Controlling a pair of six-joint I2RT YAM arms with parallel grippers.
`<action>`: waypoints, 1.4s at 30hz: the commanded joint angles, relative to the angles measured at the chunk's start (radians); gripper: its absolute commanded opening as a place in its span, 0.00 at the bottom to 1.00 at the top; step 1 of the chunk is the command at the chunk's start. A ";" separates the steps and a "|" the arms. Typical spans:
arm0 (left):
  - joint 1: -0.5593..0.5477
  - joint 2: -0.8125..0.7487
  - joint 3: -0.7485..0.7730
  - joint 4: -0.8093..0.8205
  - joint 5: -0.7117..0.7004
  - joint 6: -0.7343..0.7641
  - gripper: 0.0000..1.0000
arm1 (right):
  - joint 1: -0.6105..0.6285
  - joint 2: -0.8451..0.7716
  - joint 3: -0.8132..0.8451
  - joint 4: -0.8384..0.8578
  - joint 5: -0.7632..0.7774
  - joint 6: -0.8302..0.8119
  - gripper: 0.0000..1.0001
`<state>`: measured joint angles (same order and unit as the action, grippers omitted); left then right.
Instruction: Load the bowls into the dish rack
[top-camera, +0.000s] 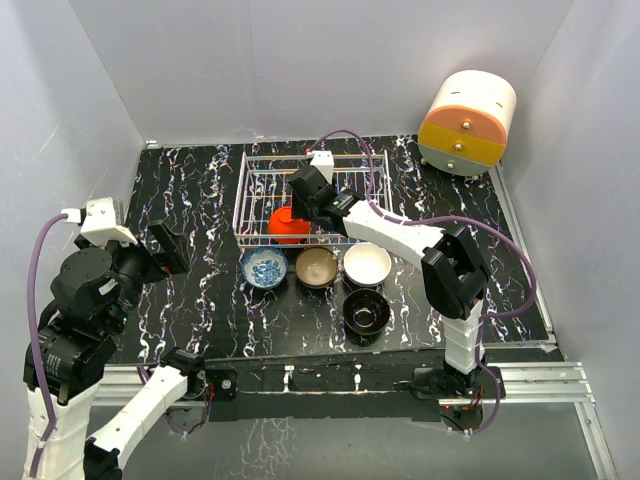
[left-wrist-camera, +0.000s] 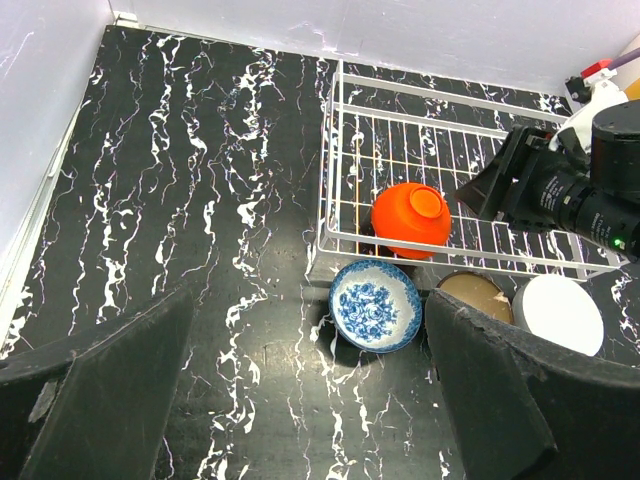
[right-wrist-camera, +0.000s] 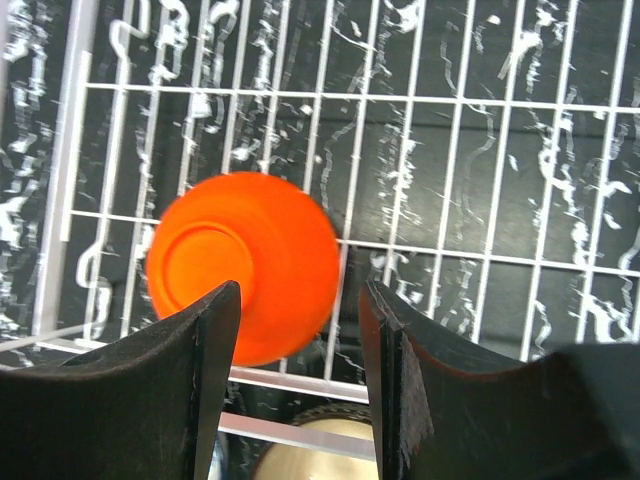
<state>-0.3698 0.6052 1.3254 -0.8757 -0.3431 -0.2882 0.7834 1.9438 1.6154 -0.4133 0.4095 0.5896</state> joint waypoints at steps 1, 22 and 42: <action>-0.005 0.003 -0.006 -0.002 -0.002 0.011 0.97 | -0.003 -0.028 0.000 -0.053 0.090 -0.051 0.53; -0.004 -0.010 0.006 -0.031 -0.028 0.015 0.97 | 0.007 0.111 0.066 0.009 -0.036 -0.064 0.53; -0.005 -0.010 0.000 -0.040 -0.034 0.018 0.97 | 0.049 0.055 -0.015 0.173 -0.103 -0.100 0.53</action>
<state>-0.3698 0.5983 1.3220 -0.8997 -0.3599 -0.2867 0.8253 2.0838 1.6428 -0.3088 0.2619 0.4984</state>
